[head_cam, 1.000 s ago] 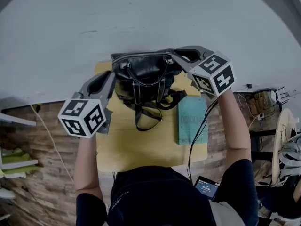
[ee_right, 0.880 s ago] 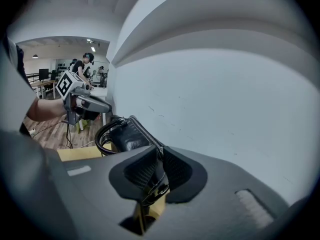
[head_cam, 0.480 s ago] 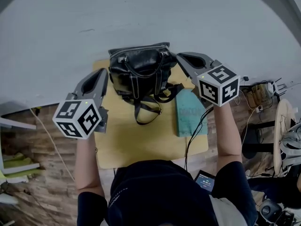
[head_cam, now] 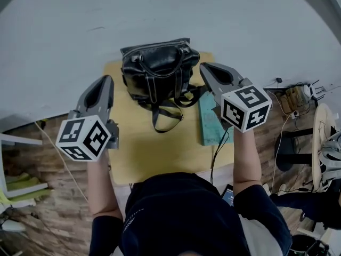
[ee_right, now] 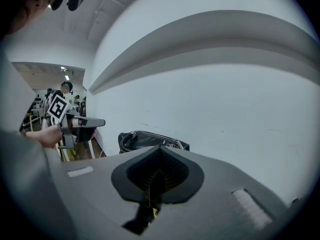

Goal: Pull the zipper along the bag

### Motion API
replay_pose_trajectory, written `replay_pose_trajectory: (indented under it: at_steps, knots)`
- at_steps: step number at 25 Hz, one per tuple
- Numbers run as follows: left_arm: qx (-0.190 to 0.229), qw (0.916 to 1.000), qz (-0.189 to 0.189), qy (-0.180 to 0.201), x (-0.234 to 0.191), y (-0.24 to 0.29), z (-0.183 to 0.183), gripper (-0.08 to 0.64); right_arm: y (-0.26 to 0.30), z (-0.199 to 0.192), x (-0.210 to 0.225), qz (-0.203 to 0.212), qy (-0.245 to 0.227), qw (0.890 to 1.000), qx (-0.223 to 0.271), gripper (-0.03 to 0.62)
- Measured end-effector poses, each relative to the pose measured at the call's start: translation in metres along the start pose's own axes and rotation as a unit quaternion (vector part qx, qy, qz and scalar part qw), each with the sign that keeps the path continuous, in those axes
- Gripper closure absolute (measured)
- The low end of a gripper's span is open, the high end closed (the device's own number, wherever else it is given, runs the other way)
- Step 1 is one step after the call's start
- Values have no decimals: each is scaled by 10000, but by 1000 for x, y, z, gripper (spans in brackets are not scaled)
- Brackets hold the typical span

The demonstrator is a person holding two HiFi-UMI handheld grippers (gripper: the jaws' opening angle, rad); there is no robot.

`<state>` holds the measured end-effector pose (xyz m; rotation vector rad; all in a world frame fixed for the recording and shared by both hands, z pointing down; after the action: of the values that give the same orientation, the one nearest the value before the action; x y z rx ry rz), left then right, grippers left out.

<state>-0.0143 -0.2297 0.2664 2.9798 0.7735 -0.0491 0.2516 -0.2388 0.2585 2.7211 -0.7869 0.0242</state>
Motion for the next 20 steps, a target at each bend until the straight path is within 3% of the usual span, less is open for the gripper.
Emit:
replay_pose_trajectory:
  at_steps: [10,20]
  knots:
    - [-57,9997,229,-11,1,-9,-10,545,-18,-13,-7,-116,719,9964,423,591]
    - [-133,9995,286,-58,3,-13,-19,545,-20,-24,-6,-249,915,9944,466,591]
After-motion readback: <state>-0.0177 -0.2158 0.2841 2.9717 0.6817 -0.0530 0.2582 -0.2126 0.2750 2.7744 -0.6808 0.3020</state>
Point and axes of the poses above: the fingertips, and each gripper's own axes: y forward along the fingers, x to its right, z out of its top, the point moved 3 cm from there along -y, backward along the fingers, and after that the axes turned 10 degrees about y, right-handed, at the moved point
